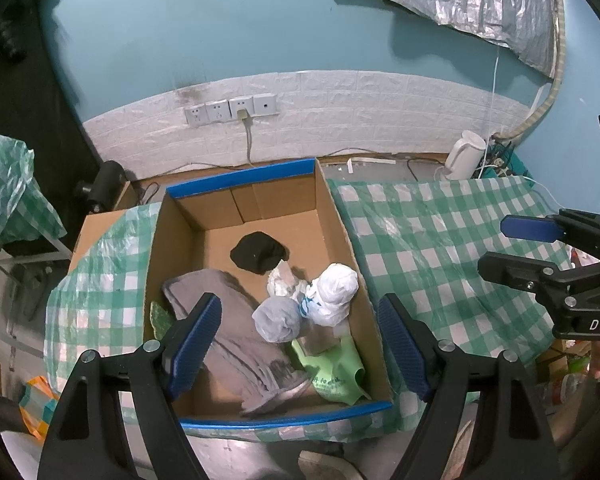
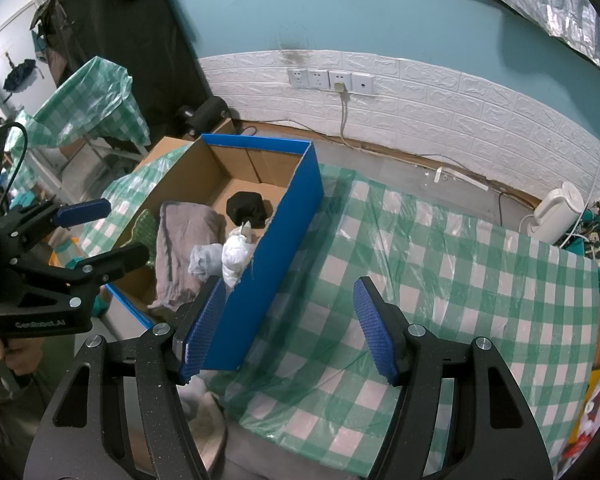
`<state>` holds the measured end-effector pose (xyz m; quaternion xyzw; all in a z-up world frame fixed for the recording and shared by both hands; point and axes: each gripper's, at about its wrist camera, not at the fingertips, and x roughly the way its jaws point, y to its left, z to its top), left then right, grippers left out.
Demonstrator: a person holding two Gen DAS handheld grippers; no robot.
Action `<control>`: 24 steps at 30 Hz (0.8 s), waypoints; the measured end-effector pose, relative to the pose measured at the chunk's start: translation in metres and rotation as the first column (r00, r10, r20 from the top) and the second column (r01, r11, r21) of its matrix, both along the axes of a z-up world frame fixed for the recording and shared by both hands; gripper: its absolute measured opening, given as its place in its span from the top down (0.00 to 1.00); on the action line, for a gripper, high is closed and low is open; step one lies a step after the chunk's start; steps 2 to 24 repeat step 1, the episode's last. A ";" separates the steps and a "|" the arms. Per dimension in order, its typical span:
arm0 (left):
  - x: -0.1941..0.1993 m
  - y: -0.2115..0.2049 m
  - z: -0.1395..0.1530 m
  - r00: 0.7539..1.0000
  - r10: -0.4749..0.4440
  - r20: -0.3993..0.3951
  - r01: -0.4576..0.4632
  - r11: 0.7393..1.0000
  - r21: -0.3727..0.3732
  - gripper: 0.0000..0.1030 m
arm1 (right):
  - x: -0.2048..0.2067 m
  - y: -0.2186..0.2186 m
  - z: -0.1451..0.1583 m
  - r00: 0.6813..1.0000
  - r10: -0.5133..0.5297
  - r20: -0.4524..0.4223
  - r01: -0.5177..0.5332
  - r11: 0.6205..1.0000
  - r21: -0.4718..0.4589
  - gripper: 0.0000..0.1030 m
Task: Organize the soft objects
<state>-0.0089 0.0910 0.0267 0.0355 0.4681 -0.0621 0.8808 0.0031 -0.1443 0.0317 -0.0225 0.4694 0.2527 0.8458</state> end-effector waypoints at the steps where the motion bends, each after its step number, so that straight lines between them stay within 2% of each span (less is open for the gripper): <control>1: 0.001 0.001 0.000 1.000 0.000 -0.006 0.000 1.000 -0.001 0.20 | 0.001 0.000 0.000 1.000 0.001 0.000 -0.001 1.000 0.000 0.36; 24: 0.001 0.001 0.000 1.000 0.000 -0.006 0.000 1.000 -0.001 0.20 | 0.001 0.000 0.000 1.000 0.001 0.000 -0.001 1.000 0.000 0.36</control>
